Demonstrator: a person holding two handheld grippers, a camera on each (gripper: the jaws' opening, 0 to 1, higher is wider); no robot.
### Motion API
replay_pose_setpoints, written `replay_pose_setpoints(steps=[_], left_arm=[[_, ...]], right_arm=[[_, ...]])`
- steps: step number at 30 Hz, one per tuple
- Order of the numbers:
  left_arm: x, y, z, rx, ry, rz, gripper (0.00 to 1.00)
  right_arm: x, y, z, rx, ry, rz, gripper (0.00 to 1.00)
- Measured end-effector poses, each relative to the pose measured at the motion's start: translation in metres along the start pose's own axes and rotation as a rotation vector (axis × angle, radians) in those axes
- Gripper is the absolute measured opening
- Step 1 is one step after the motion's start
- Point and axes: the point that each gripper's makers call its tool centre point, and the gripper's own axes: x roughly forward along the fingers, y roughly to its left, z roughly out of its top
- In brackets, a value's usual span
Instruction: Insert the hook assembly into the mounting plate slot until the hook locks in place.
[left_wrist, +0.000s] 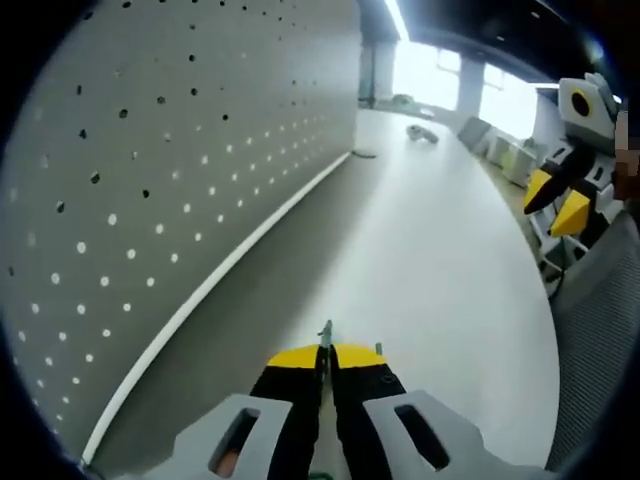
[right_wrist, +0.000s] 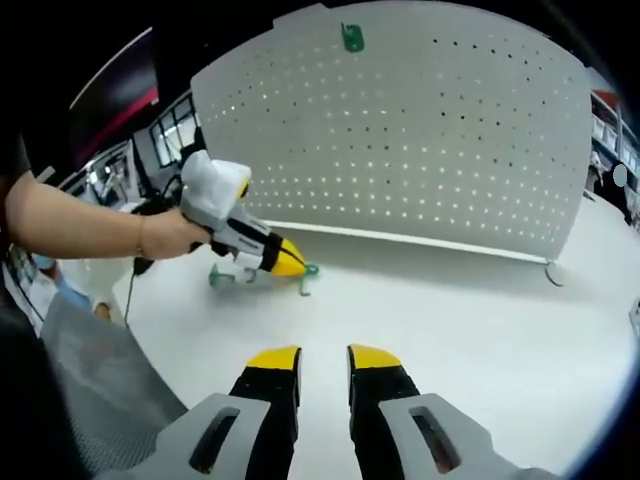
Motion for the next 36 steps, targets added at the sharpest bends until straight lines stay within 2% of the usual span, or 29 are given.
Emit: replay_pose_setpoints(steps=[11,22,31,36], left_arm=[[-0.002,0.001,0.0,0.011,0.005,0.015,0.01],[-0.015,0.006,0.009,0.0,-0.017,0.044,0.01],[-0.036,0.009,0.026,-0.016,-0.062,0.075,0.01],[-0.055,0.009,0.038,-0.027,-0.096,0.099,0.01]], right_arm=[[0.002,0.001,0.001,-0.005,0.0,0.003,0.16],[0.001,0.001,0.006,-0.009,-0.012,0.001,0.17],[0.0,0.007,0.011,-0.008,-0.027,0.011,0.17],[0.002,0.015,0.019,-0.018,-0.044,0.026,0.17]])
